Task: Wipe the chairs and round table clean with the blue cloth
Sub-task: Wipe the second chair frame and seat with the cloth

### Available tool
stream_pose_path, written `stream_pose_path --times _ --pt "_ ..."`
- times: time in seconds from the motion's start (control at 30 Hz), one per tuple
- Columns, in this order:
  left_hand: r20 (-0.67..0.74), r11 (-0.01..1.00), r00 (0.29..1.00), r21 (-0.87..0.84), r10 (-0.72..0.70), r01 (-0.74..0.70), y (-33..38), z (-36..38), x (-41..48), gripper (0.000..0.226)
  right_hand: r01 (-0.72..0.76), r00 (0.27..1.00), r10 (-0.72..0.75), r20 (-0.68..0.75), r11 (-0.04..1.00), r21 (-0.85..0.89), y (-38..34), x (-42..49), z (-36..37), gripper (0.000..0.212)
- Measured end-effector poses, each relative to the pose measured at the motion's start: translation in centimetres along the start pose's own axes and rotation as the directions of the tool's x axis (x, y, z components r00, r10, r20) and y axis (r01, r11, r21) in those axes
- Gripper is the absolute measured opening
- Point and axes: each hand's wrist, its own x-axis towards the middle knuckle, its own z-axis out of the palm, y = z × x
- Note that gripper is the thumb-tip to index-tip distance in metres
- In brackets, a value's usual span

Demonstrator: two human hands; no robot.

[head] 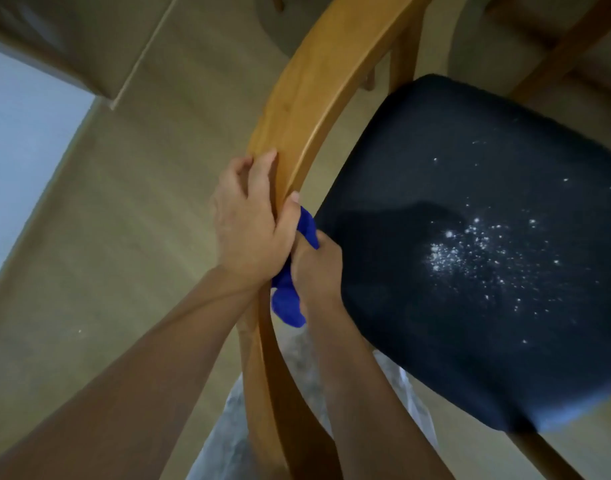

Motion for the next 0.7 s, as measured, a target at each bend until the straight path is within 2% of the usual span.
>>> stream_pose_path --times 0.07,0.1,0.17,0.23,0.37,0.5,0.63,0.7 --pt "0.033 0.996 0.996 0.05 0.077 -0.079 0.2 -0.3 1.6 0.057 0.159 0.98 -0.169 -0.104 0.982 -0.102 -1.5 -0.1 -0.2 0.022" --pt "0.043 0.991 0.992 0.07 0.115 -0.118 0.6 -0.6 2.7 0.056 0.203 0.962 -0.215 -0.168 0.975 -0.088 -2.3 0.1 -0.2 0.019" --pt "0.071 0.98 0.982 0.081 0.175 -0.18 2.0 -0.9 5.6 0.057 0.276 0.922 -0.251 -0.296 0.96 0.047 -4.3 0.7 -0.4 0.015" --pt "0.109 0.976 0.973 0.05 0.205 -0.211 4.0 -1.0 8.9 0.059 0.388 0.878 -0.307 -0.367 0.906 0.17 -6.8 1.5 -0.7 0.011" --pt "0.165 0.949 0.94 0.053 0.298 -0.31 9.0 -0.4 15.4 0.062 0.561 0.794 -0.436 -0.423 0.793 0.235 -12.2 4.6 -0.6 0.051" --pt "0.233 0.916 0.887 -0.046 0.398 -0.399 12.6 0.6 19.6 0.055 0.659 0.711 -0.487 -0.508 0.713 0.239 -17.5 8.1 -0.8 0.054" --pt "0.184 0.901 0.884 -0.021 0.429 -0.433 12.8 1.5 20.4 0.053 0.62 0.766 -0.432 -0.476 0.691 0.371 -20.3 12.3 -2.8 0.036" --pt "0.161 0.897 0.884 -0.029 0.439 -0.44 12.5 1.8 20.7 0.052 0.597 0.78 -0.419 -0.465 0.723 0.349 -21.1 14.5 -3.2 0.024"
